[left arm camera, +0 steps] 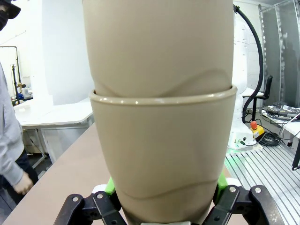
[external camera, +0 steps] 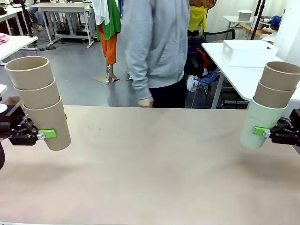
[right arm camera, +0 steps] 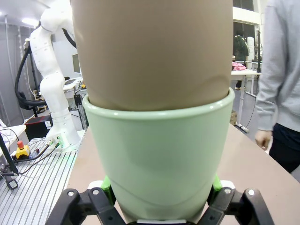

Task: Stack the cups and store them in the basket.
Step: Place the stack of Reusable plastic cups into the Pantry Basket.

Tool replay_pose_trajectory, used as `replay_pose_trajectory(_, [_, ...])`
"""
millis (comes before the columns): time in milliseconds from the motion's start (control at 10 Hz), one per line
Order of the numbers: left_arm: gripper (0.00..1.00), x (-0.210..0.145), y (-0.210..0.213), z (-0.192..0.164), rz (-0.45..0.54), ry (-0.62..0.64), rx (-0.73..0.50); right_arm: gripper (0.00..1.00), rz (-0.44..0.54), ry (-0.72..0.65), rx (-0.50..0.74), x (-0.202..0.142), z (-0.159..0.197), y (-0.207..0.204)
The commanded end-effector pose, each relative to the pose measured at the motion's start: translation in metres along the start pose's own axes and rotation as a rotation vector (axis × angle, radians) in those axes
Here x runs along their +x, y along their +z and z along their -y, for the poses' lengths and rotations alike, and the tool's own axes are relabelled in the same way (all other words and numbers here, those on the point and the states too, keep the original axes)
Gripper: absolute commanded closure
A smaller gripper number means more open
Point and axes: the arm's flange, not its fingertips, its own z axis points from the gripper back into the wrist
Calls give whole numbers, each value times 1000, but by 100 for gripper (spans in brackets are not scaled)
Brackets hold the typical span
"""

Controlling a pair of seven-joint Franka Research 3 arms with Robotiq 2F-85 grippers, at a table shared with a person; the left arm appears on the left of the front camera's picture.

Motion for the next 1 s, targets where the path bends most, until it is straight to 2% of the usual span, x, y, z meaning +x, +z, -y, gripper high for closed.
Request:
replay_pose_trajectory(0, [16,3,-1,0,6,-6,-2,16,-5,16,4,4,0,-2])
replay_pose_trajectory(900, [16,3,-1,0,6,-6,-2,16,-5,16,4,4,0,-2])
